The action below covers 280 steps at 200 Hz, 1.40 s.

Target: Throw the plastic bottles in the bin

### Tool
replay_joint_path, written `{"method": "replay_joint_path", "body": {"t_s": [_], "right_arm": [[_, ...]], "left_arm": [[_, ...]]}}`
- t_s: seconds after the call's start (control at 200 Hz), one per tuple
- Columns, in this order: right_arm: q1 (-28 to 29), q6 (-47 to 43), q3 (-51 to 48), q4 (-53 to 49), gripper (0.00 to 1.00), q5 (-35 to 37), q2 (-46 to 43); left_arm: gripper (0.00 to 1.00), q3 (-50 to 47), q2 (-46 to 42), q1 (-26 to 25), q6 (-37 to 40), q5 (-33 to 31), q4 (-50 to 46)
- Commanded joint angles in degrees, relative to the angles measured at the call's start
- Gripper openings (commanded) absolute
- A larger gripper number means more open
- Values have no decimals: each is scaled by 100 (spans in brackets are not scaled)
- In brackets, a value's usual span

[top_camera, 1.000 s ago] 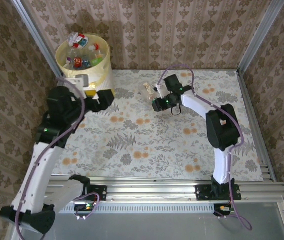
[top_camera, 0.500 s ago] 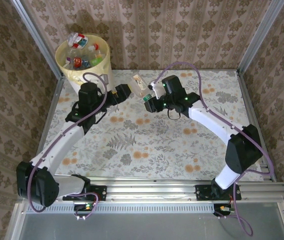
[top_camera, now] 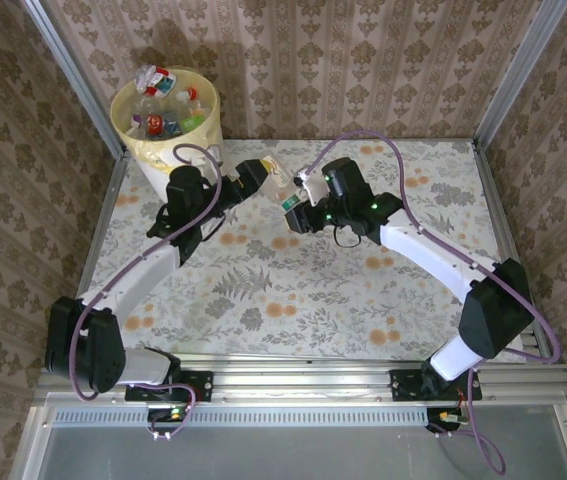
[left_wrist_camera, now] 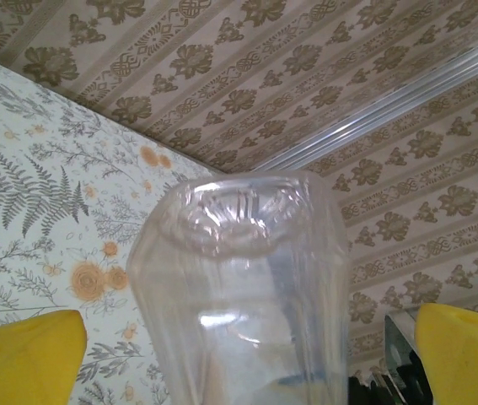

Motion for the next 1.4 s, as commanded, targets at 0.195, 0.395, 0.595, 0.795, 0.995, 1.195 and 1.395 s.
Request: {"method": "replay_joint_path", "body": {"t_s": [0.195, 0.395, 0.595, 0.795, 0.995, 1.195, 1.395], "right_arm": [[114, 17, -143, 305, 31, -519, -351], [113, 25, -178, 319, 35, -603, -304], [114, 56, -142, 285, 48, -570, -259], [105, 97, -123, 266, 78, -346, -250], [66, 83, -381, 318, 100, -27, -453], [-27, 74, -671, 242, 100, 161, -682], [-124, 81, -896, 245, 100, 241, -795]], "left_arm": [[85, 22, 228, -50, -153, 271, 540], [64, 90, 238, -48, -112, 357, 533], [49, 125, 17, 71, 86, 364, 233], [43, 138, -451, 386, 327, 428, -291], [42, 537, -1239, 1287, 1056, 558, -1840], [42, 2170, -1911, 2687, 2779, 158, -4482], [42, 3443, -1835, 3493, 3843, -267, -5644]]}}
